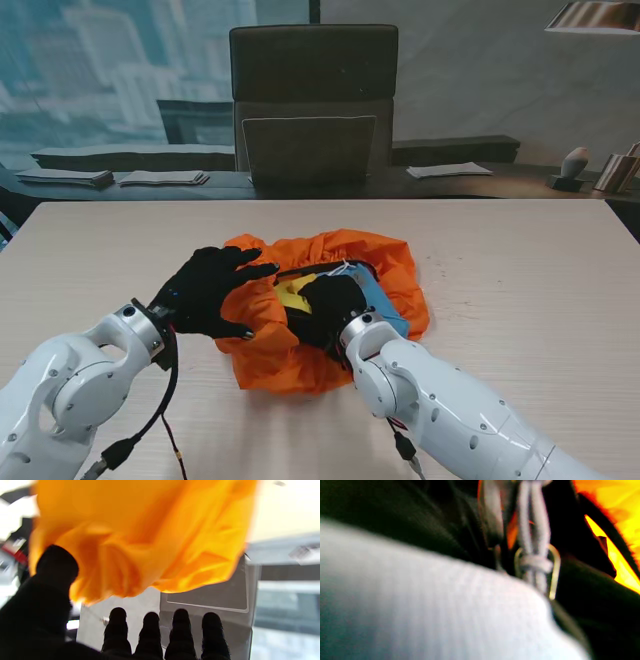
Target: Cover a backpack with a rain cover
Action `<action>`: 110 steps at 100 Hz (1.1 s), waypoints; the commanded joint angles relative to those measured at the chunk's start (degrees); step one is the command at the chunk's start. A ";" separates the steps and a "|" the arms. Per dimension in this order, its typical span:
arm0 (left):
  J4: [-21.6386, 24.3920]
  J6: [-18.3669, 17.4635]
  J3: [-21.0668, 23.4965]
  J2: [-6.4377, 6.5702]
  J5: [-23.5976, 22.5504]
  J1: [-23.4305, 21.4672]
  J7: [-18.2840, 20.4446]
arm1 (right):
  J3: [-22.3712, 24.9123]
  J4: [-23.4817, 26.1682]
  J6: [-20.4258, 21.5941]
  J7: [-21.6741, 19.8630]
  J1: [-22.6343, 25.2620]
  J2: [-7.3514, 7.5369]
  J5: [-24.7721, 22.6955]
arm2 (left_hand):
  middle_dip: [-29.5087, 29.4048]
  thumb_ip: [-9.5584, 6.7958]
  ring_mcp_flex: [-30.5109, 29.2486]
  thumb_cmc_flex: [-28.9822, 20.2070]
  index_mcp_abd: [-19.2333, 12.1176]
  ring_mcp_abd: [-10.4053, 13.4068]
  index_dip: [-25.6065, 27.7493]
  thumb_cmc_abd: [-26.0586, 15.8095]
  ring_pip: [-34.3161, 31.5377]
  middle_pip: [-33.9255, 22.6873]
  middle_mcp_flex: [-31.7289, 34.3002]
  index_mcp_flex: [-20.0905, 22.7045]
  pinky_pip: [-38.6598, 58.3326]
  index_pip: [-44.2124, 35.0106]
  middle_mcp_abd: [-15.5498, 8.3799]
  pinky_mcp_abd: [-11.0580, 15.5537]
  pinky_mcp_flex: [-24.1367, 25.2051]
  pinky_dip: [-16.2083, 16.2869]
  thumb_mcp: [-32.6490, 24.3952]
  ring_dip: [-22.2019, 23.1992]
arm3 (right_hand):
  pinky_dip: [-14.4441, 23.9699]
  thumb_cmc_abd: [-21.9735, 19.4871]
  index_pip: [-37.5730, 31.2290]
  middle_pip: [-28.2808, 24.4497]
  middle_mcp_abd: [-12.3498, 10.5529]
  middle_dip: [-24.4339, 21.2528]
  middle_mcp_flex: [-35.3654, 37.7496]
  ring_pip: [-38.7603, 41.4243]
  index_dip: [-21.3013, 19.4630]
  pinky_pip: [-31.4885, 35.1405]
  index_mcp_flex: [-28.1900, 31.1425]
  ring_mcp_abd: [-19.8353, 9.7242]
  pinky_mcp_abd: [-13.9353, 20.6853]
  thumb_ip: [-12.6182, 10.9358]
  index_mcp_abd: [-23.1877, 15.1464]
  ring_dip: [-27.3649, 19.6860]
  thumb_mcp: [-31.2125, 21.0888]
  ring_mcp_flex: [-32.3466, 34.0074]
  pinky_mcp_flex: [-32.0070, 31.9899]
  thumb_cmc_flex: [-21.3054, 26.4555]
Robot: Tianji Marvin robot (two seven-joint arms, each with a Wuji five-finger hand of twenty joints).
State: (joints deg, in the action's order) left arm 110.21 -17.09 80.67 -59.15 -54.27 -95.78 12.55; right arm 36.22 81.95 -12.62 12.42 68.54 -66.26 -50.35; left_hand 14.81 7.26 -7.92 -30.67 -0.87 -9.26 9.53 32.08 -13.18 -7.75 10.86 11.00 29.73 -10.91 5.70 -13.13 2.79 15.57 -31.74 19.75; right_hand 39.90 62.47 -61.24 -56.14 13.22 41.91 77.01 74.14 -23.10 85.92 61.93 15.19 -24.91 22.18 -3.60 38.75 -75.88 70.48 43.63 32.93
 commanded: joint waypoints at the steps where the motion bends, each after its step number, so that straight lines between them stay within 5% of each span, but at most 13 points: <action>1: 0.88 -0.28 0.09 -0.36 6.35 0.19 1.61 | -0.68 0.95 -0.02 -1.31 0.02 -0.03 -0.11 | -0.71 0.24 3.02 2.48 2.46 -1.14 -0.89 1.46 1.88 2.62 -2.85 -2.11 -4.92 2.02 1.87 -1.79 1.12 -2.48 2.15 -1.60 | -0.35 -3.05 -1.84 -7.15 0.58 1.19 6.24 9.35 0.04 2.49 1.09 -5.85 2.13 -2.51 -4.11 3.83 -1.90 4.39 -0.37 5.10; 15: -0.97 -1.93 -1.91 -1.10 15.90 1.74 -0.57 | -1.56 1.23 -0.61 -1.82 -0.31 -0.19 0.17 | 3.41 -2.52 -1.48 -2.63 2.32 -1.06 5.59 -2.42 0.23 -5.48 1.04 -0.48 -3.02 -10.05 1.13 -2.42 0.21 -0.95 7.82 -1.14 | -0.37 -3.18 -1.77 -7.04 0.52 1.19 6.25 9.06 0.18 2.42 0.96 -6.04 2.31 -2.63 -4.13 3.67 -1.53 4.42 -0.44 5.20; 21: -0.86 -0.50 -3.05 -0.54 18.03 2.60 4.02 | -1.74 1.21 -0.93 -1.51 -0.34 -0.36 0.31 | 2.69 -2.16 -0.78 -2.77 2.98 -0.76 5.72 -2.36 0.88 -6.50 0.49 -1.99 -4.73 -11.22 0.73 -1.97 1.13 -2.02 8.34 -1.45 | -0.37 -3.29 -1.73 -6.89 0.40 1.15 6.20 8.97 0.24 2.41 0.89 -6.10 2.36 -2.69 -4.11 3.62 -1.42 4.41 -0.43 5.20; 37: -0.90 2.16 -6.42 1.60 5.48 6.56 14.41 | -1.11 1.73 -0.36 -0.44 0.41 -0.50 0.59 | -0.12 -1.44 2.78 0.33 6.68 -0.14 1.27 -0.49 2.59 -1.39 -1.22 -2.25 -11.67 -3.44 1.89 -1.85 1.20 -3.95 10.27 -1.84 | -0.45 -3.74 -1.47 -6.34 0.22 1.00 6.22 8.36 0.72 2.18 0.39 -6.33 2.38 -2.88 -3.31 3.34 -0.96 4.43 -0.56 5.31; 51: -4.31 3.02 -10.23 1.53 -9.49 9.79 12.31 | 0.50 2.42 0.50 0.92 2.17 -0.88 2.38 | 6.87 -1.79 -3.97 -0.43 7.79 0.11 5.30 -0.54 -1.95 -9.78 1.73 -1.93 -8.38 -8.00 1.29 -2.39 -0.55 -0.82 7.56 1.80 | -1.00 -5.06 -1.14 -4.75 -0.74 0.57 6.20 6.41 0.98 0.70 -0.67 -6.45 2.46 -3.22 -2.98 2.64 0.38 4.44 -1.29 5.09; 58: -8.29 3.50 -12.01 1.16 -12.91 11.36 4.85 | 1.89 3.13 1.59 1.42 3.59 -1.11 4.43 | 12.79 -1.92 -12.55 -0.80 2.36 1.39 12.81 -1.41 -7.22 -17.37 11.62 0.64 -2.19 -19.86 -3.12 -2.79 -0.34 -0.09 5.12 6.22 | -1.30 -6.04 -0.22 -1.86 -0.94 -0.34 5.92 2.78 1.08 -0.86 -2.44 -5.43 2.41 -3.23 -2.33 1.07 1.95 4.42 -3.64 4.08; 68: -13.09 6.48 -15.02 0.64 -13.40 13.84 -1.68 | 4.23 4.67 2.86 1.44 5.78 -1.18 6.89 | 20.35 -2.75 -22.03 -2.47 -9.43 1.76 22.05 -4.79 -13.30 -25.58 28.79 14.73 1.21 -33.31 -8.69 -3.06 -0.75 0.67 2.98 10.33 | -2.15 -7.62 2.67 1.57 -0.96 -0.66 0.69 -6.42 0.84 -3.26 -7.54 -4.09 3.50 -2.64 -1.97 -3.52 4.40 3.92 -8.65 0.96; 71: -14.64 7.50 -16.03 0.46 -13.19 14.58 -3.92 | 5.19 5.38 3.06 1.52 6.65 -1.29 8.13 | 23.07 -1.73 -24.33 -7.40 -14.59 2.39 23.35 -5.57 -15.57 -27.62 32.81 19.00 2.51 -36.79 -10.09 -2.89 -1.09 1.20 7.60 12.08 | -2.44 -7.81 3.44 2.26 -0.39 -0.90 -1.37 -8.04 1.03 -4.00 -9.18 -3.45 3.46 -2.43 -1.53 -4.08 5.02 2.10 -10.51 0.28; 78: -17.77 8.19 -17.54 0.14 -12.83 15.93 -8.36 | 7.72 7.39 3.91 1.40 8.90 -1.44 11.18 | 30.85 -3.16 -27.66 -14.71 -24.39 3.09 27.86 -11.86 -20.25 -30.98 40.11 26.83 5.37 -43.49 -12.58 -2.16 -1.47 2.52 15.17 14.72 | -3.62 -10.94 7.12 3.62 1.28 -2.39 -8.17 -12.00 0.42 -6.45 -13.62 -1.61 3.47 -3.00 0.10 -4.85 7.74 -4.91 -16.84 -2.05; 81: -18.86 8.22 -17.92 0.01 -12.41 16.28 -9.86 | 8.79 8.29 4.27 0.92 9.72 -1.33 12.09 | 33.31 -3.06 -28.18 -15.43 -25.16 3.42 30.25 -13.41 -21.23 -31.04 41.03 27.69 6.34 -43.84 -13.03 -2.06 -1.55 2.99 15.23 15.18 | -4.68 -12.58 11.62 3.76 1.34 -3.83 -11.60 -13.78 -2.48 -7.31 -14.95 -1.68 4.08 -4.01 0.47 -5.17 8.18 -8.42 -19.46 -3.55; 88: -19.79 7.91 -17.70 -0.07 -11.55 16.17 -10.37 | 11.29 9.90 5.89 -0.92 11.22 -0.69 12.81 | 36.08 -2.86 -27.11 -17.90 -24.48 3.76 37.67 -16.30 -20.17 -27.99 39.86 26.20 6.94 -42.36 -13.35 -2.06 -1.22 3.20 17.01 14.35 | -5.64 -18.07 18.51 3.14 0.93 -5.91 -23.00 -16.71 -9.64 -9.37 -21.52 -2.61 6.71 -12.27 1.11 -6.44 10.43 -19.35 -28.00 -8.83; 96: -20.28 7.63 -16.48 -0.27 -9.81 14.93 -11.52 | 14.54 11.36 9.09 -2.13 12.82 0.00 13.11 | 35.04 -2.75 -26.09 -21.51 -24.54 4.42 43.64 -19.28 -17.21 -23.05 38.04 22.87 7.74 -43.10 -13.53 -1.31 -1.35 3.56 20.53 12.15 | -5.44 -19.89 17.08 2.74 -0.36 -7.92 -33.81 -19.33 -10.53 -10.98 -30.72 -3.87 9.77 -12.33 -0.26 -8.23 13.34 -28.59 -34.32 -11.20; 110: -21.88 8.05 -13.69 -2.02 -2.17 11.61 -18.95 | 20.93 12.24 16.49 -1.38 15.46 0.74 11.90 | 29.22 -2.60 -27.29 -27.00 -25.04 4.45 49.47 -21.56 -16.84 -20.16 38.45 20.69 12.85 -44.67 -12.04 0.54 -3.57 6.09 25.71 10.88 | -3.06 -26.02 15.73 4.42 -2.43 -14.96 -49.97 -23.37 -5.03 -15.09 -43.82 -7.19 13.28 -13.47 -1.99 -9.15 23.35 -40.92 -42.67 -14.92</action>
State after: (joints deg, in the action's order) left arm 88.86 -9.64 66.15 -60.07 -56.92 -82.08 -6.39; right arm 56.00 93.75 3.56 9.19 83.91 -66.65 -37.89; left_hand 45.63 6.63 -34.81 -51.33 -20.69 -5.59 52.63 17.88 -30.37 -28.39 49.34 31.35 39.18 -49.67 -5.85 -13.78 -0.62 19.88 -4.26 31.27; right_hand 35.41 39.01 -45.17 -51.41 13.16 29.40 31.06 52.22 -30.27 72.50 21.66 9.79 -13.65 11.84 -4.12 30.44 -55.55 32.81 3.53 19.82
